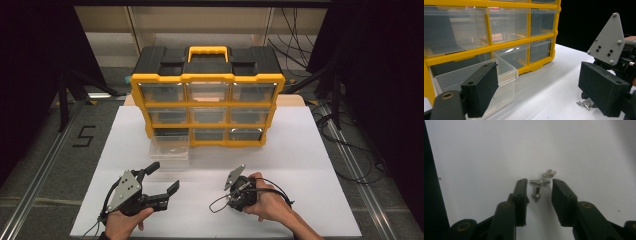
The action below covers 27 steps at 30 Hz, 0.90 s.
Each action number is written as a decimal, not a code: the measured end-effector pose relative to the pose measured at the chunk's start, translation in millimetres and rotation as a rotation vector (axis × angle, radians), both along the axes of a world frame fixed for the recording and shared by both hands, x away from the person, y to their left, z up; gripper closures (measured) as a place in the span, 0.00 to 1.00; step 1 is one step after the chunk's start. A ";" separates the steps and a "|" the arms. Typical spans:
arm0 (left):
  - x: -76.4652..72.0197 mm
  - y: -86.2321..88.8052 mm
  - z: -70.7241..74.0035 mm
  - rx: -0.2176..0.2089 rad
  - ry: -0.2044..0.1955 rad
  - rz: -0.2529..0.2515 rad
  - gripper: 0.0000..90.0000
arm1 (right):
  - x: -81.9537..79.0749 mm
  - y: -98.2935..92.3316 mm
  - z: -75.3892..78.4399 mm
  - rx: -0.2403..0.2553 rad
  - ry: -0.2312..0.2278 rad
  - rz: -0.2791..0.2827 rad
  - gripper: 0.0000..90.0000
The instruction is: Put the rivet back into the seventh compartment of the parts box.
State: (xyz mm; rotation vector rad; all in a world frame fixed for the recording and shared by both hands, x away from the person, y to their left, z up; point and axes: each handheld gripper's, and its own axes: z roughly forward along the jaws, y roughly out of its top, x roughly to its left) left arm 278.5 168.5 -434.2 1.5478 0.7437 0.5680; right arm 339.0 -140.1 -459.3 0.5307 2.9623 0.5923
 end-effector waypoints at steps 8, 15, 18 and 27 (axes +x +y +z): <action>0.3 0.0 0.0 0.000 0.001 0.001 0.17 | 3.5 -1.0 -3.8 -0.008 0.026 -0.001 0.84; 0.3 0.2 -0.1 0.005 0.003 0.001 0.17 | 5.3 -2.3 -3.4 -0.003 0.037 0.002 0.92; 0.4 0.6 0.1 0.000 0.003 0.003 0.17 | 5.9 -3.8 -0.1 0.001 0.030 0.011 0.92; 0.3 0.2 0.0 0.003 0.002 0.003 0.17 | 10.4 -12.0 24.8 0.075 -0.049 -0.018 0.92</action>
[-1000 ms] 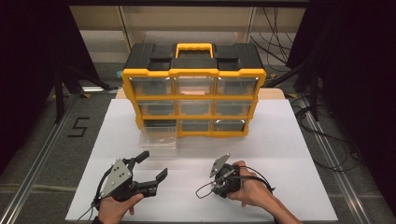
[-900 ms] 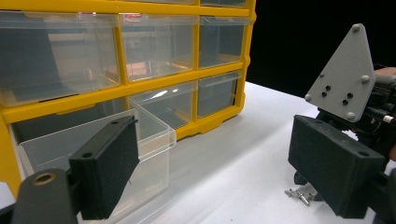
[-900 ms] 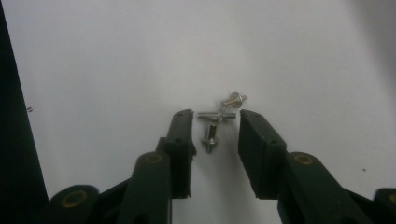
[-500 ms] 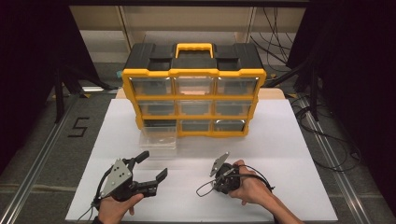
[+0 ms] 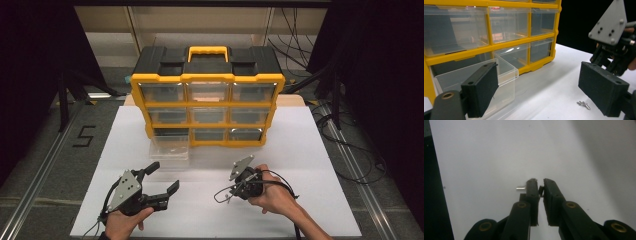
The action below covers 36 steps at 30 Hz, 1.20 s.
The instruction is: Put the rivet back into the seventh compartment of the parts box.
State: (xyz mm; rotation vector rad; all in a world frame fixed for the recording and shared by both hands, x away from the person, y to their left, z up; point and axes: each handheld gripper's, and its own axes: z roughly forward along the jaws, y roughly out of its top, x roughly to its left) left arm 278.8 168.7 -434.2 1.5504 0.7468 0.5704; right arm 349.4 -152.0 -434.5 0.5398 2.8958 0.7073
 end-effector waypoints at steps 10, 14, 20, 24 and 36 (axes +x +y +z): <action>0.2 1.0 -0.1 0.001 0.000 0.003 0.17 | 8.6 2.6 21.9 0.076 -0.083 -0.012 0.92; 0.3 1.3 0.0 0.001 0.000 0.004 0.17 | 13.0 6.4 32.2 0.107 -0.107 -0.015 0.92; 0.2 0.9 -0.1 0.000 0.001 0.004 0.18 | 21.1 12.7 45.0 0.142 -0.145 -0.020 0.92; 0.2 1.1 0.0 0.001 0.000 0.004 0.17 | 27.6 23.2 54.5 0.171 -0.165 -0.015 0.92; -0.1 1.4 0.2 0.005 0.003 0.005 0.17 | 46.5 59.4 70.7 0.218 -0.198 0.014 0.92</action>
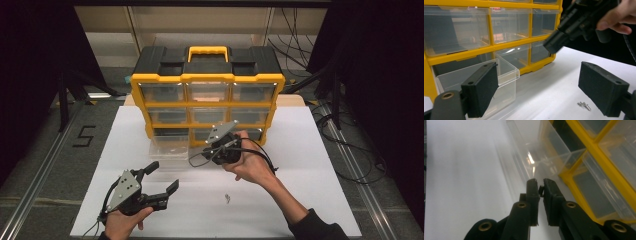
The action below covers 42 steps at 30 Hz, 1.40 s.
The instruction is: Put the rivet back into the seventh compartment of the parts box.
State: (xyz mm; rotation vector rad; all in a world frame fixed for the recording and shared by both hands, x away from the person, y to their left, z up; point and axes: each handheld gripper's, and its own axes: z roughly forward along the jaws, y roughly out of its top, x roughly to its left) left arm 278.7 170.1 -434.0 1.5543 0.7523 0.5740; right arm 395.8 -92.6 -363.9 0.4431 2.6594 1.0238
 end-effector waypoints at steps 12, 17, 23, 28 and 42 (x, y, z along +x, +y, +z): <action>0.1 0.1 -0.2 -0.008 -0.003 -0.002 0.17 | 19.7 35.6 6.9 0.023 -0.006 0.022 0.92; 0.2 0.0 -0.1 -0.007 -0.003 -0.003 0.18 | 27.2 48.8 9.0 0.031 -0.008 0.026 0.92; 0.2 0.4 0.0 -0.010 -0.005 -0.001 0.18 | 36.5 67.4 9.0 0.024 0.001 0.029 0.92; 0.1 0.2 0.0 -0.011 -0.005 -0.002 0.17 | 43.0 79.8 5.8 0.010 0.005 0.033 0.92; 0.1 0.2 0.2 -0.012 -0.006 -0.004 0.18 | 53.1 101.4 -6.0 -0.032 0.032 0.035 0.92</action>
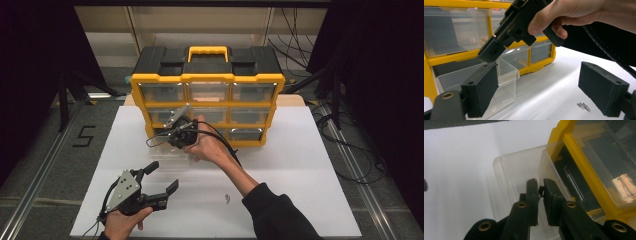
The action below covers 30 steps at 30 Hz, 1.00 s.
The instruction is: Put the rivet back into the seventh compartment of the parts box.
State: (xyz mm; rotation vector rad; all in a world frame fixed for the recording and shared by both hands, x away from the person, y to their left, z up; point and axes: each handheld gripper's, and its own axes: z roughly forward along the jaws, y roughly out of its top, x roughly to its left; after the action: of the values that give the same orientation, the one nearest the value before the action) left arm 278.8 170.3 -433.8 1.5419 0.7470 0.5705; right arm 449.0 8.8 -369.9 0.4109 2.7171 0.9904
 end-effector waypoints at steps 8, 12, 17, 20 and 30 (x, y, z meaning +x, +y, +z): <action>-0.1 0.1 0.0 -0.006 0.001 0.000 0.18 | 3.4 5.3 -8.3 -0.025 0.023 0.005 0.91; -0.4 0.2 0.1 -0.006 0.001 0.001 0.18 | 3.5 5.9 -10.5 -0.034 0.032 -0.004 0.76; -0.1 0.7 0.0 -0.005 0.001 0.002 0.17 | 1.8 -1.9 -1.0 -0.010 0.015 -0.040 0.61; -0.3 0.4 0.2 -0.008 0.002 0.003 0.18 | -1.6 -11.9 8.2 -0.008 -0.021 -0.042 0.53; -0.1 -0.3 -0.1 0.004 0.001 0.004 0.17 | -35.8 -69.6 18.4 -0.005 -0.058 -0.049 0.41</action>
State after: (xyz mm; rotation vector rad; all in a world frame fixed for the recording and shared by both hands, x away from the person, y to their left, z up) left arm 278.7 170.0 -433.9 1.5447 0.7505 0.5743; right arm 413.2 -60.8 -351.6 0.4388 2.6447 0.9677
